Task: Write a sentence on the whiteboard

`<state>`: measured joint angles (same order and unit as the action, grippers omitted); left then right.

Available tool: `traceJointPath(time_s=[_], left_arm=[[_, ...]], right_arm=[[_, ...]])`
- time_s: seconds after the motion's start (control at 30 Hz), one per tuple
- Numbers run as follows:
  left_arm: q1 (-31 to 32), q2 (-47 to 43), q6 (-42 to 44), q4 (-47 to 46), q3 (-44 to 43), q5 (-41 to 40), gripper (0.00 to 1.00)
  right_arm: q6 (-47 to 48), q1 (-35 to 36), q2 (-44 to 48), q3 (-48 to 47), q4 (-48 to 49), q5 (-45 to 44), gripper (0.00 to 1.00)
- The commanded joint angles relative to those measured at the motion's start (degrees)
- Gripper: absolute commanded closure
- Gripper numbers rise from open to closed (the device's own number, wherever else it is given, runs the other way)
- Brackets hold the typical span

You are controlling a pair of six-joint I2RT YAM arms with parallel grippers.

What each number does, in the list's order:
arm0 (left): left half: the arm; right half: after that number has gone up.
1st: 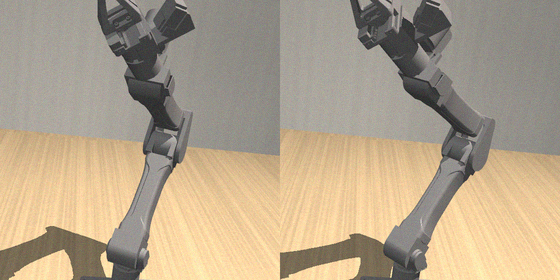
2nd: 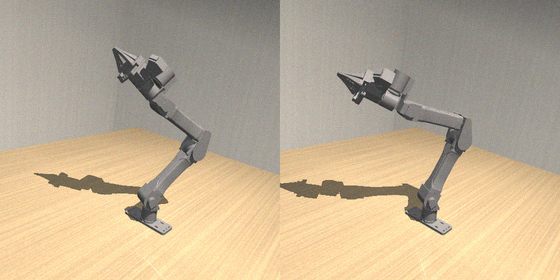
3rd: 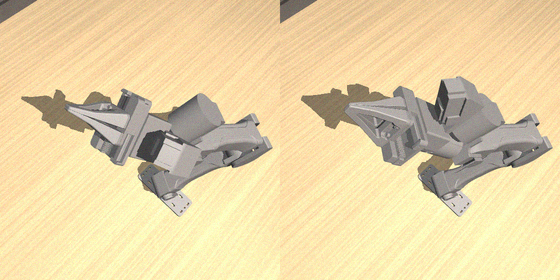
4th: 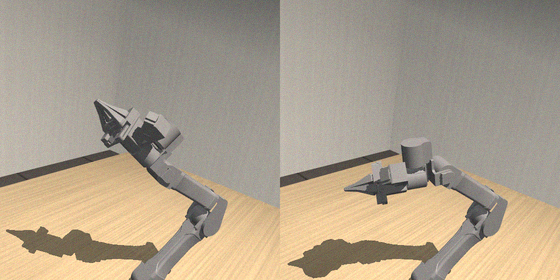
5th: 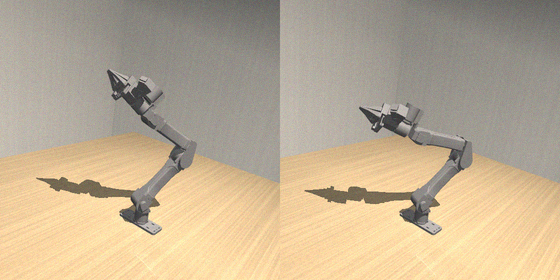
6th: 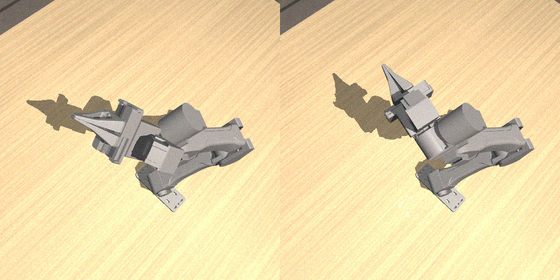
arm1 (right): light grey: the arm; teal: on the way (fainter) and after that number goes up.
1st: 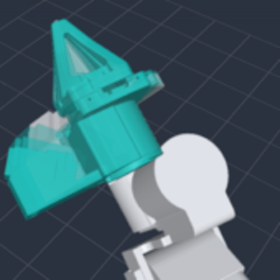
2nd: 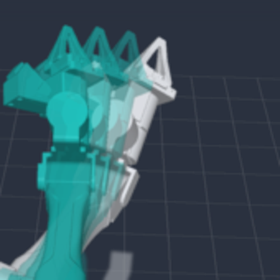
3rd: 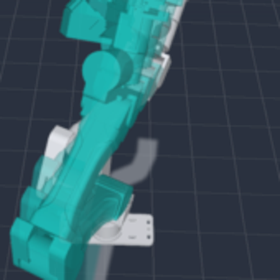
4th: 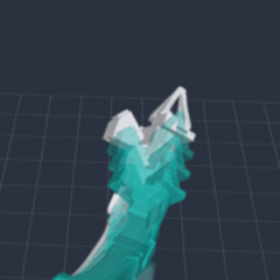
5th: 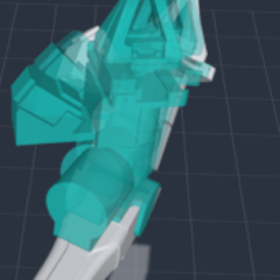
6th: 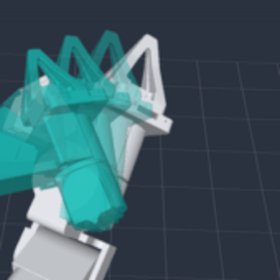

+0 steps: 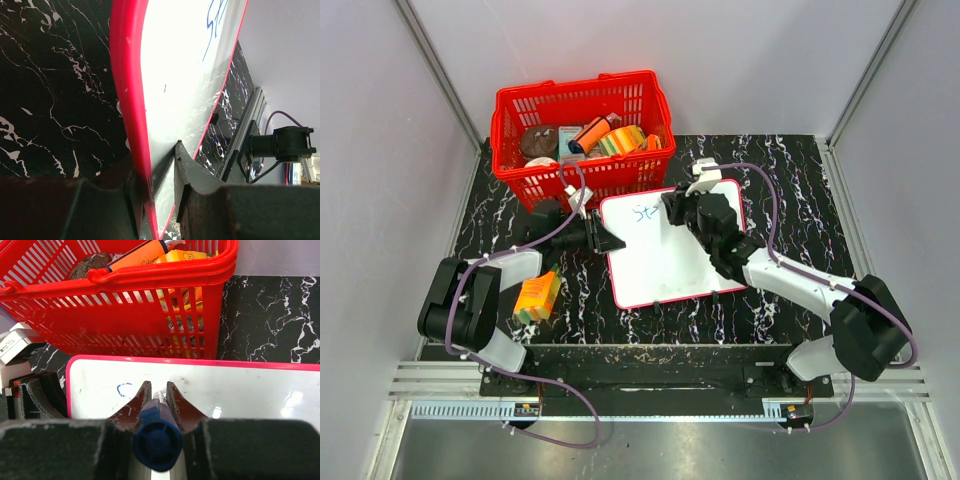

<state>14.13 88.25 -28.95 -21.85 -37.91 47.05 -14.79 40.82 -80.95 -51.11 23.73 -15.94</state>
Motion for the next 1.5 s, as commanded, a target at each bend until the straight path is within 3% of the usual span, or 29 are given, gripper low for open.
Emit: traceJointPath(time_s=[0.0, 0.77, 1.17, 1.47], left_arm=[[2.0, 2.0, 8.8, 5.0, 0.0, -9.0, 1.00], [2.0, 2.0, 9.2, 5.4, -0.1, -9.5, 1.00], [2.0, 2.0, 9.2, 5.5, -0.1, -9.5, 1.00], [2.1, 2.1, 9.3, 5.6, -0.1, -9.7, 1.00]], right_arm=[[-0.2, -0.4, -0.8, -2.0, 0.4, 1.4, 1.00], [-2.0, -0.4, 3.6, 4.9, -1.4, 1.4, 1.00], [-0.3, -0.4, 3.6, 2.7, -2.5, -3.2, 1.00], [-0.2, -0.5, 6.6, 2.5, -2.1, -1.6, 1.00]])
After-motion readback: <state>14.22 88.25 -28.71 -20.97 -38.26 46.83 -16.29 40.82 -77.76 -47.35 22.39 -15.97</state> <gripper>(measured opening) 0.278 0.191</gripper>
